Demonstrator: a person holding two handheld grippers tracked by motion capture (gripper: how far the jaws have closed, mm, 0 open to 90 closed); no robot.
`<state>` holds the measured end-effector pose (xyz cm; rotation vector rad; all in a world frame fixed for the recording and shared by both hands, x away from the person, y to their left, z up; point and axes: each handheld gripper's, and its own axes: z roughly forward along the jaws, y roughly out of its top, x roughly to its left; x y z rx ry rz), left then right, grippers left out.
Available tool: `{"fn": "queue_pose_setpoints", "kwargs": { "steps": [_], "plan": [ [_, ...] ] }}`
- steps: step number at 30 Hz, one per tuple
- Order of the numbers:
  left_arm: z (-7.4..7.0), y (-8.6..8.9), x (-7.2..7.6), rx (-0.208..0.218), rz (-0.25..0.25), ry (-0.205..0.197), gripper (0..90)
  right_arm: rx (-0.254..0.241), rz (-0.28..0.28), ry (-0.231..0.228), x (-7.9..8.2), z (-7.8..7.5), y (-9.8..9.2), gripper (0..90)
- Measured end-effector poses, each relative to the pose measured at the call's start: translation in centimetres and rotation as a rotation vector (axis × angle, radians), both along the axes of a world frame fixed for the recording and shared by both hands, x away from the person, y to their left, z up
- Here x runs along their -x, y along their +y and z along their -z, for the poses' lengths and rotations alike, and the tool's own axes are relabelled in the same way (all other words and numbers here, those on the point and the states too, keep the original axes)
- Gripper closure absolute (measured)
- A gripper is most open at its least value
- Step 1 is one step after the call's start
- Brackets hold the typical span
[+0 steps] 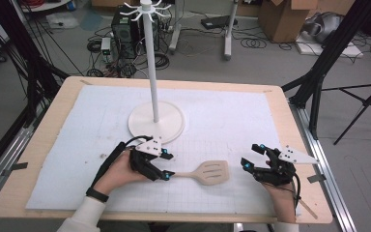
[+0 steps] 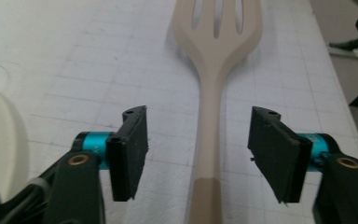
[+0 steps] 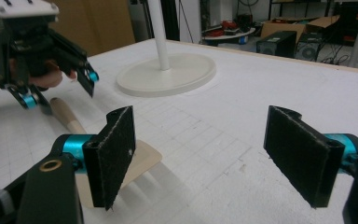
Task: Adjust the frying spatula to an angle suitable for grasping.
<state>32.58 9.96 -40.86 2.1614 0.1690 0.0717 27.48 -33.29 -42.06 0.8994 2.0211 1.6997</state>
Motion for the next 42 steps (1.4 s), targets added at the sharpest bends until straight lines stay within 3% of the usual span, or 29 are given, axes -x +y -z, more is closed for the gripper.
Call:
{"fn": "queue_pose_setpoints", "kwargs": {
  "steps": [5, 10, 13, 20, 32, 42],
  "plan": [
    [-1.3, 3.0, 1.3, 0.117, -0.103, -0.073, 27.3, 0.005, -0.007, -0.004, 0.0, -0.1, 0.3, 23.7],
    [-0.8, 7.0, 2.7, 0.213, -0.199, -0.132, 25.6, 0.005, -0.016, -0.005, 0.1, -0.2, 0.8, 23.3],
    [-0.4, 9.4, 3.3, 0.285, -0.256, -0.136, 24.7, 0.018, -0.022, -0.002, 0.1, -0.2, 1.1, 22.8],
    [0.5, 13.6, 4.6, 0.37, -0.34, -0.131, 24.7, 0.038, -0.039, 0.001, 0.1, -0.1, 2.0, 22.2],
    [1.5, 16.6, 5.4, 0.41, -0.394, -0.124, 23.2, 0.053, -0.094, -0.008, 0.1, -0.7, 3.7, 19.8],
    [1.5, 17.3, 5.7, 0.43, -0.413, -0.127, 24.5, 0.057, -0.12, -0.016, 0.0, -1.0, 4.1, 19.8]
  ]
}}
